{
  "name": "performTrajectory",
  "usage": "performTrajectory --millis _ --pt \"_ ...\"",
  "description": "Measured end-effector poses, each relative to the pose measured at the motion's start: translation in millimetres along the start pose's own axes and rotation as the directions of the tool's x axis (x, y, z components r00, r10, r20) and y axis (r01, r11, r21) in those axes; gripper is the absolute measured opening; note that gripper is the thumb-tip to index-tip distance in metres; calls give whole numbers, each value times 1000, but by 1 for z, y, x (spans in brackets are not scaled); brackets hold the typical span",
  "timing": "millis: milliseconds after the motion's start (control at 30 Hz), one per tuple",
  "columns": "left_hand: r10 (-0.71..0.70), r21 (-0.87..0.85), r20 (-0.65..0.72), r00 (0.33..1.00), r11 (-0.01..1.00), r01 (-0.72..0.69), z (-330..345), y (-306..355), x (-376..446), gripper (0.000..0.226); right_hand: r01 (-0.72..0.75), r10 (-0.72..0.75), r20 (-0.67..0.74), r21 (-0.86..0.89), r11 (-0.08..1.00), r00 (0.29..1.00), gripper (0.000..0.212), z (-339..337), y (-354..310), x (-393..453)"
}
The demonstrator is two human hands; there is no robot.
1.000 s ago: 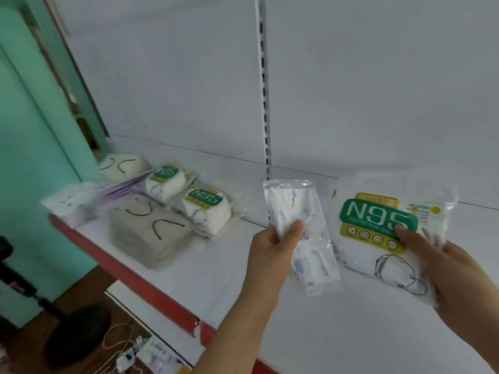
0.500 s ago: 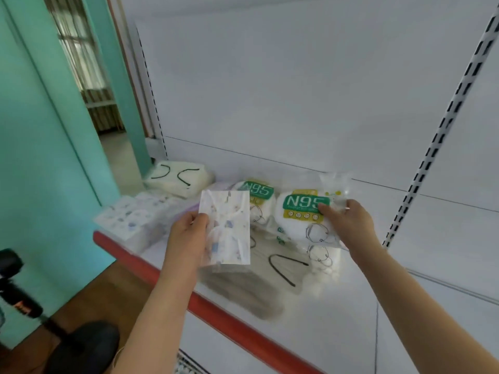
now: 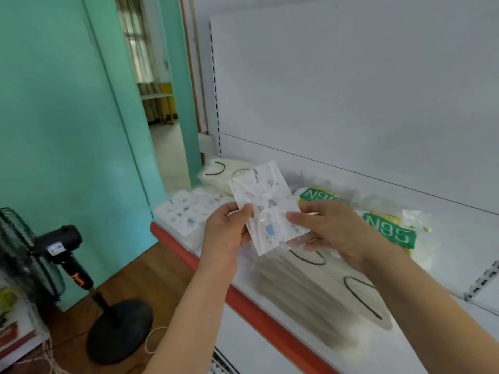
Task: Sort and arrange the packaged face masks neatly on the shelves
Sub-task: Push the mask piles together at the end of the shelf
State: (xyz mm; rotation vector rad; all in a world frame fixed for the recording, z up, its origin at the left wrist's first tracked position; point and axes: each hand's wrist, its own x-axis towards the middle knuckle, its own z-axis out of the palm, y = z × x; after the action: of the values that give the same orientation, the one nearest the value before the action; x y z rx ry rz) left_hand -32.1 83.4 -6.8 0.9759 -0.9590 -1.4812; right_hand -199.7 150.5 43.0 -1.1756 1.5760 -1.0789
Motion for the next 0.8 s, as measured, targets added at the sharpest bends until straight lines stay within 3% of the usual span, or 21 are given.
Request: performTrajectory --millis 67,133,200,300,400,467,533,633,700,800 --pt "4 -17 -64 998 1000 -6 -24 10 14 5 12 -7 55 -97 995 998 13 20 -6 25" --pt "27 38 -114 993 999 -23 -50 18 30 10 101 -108 -22 -213 972 994 14 38 -13 57" --pt "131 245 -202 971 966 -79 -73 21 50 19 189 -231 -89 -338 922 969 15 52 -23 96" --pt "467 706 -202 861 679 -202 -99 17 85 18 189 -245 -86 -415 890 966 14 67 -35 155" --pt "602 849 106 791 360 -387 -104 13 126 21 130 -156 -4 -530 838 988 14 85 -27 205" --pt "525 891 321 788 116 -440 -104 8 159 24 144 -164 45 -729 669 986 18 100 -13 229" --pt "317 909 414 853 -87 -408 -106 3 183 28 139 -208 54 -896 421 977 24 113 -4 234" --pt "82 908 394 915 -190 -374 -105 -1 197 35 216 -318 193 -976 39 928 27 126 1 232" --pt "23 901 389 921 -216 -376 -102 2 200 39 332 -253 325 -943 -19 911 24 132 5 232" --pt "-15 914 372 928 -167 -369 -104 11 198 38 449 -86 441 -883 136 893 28 131 12 227"
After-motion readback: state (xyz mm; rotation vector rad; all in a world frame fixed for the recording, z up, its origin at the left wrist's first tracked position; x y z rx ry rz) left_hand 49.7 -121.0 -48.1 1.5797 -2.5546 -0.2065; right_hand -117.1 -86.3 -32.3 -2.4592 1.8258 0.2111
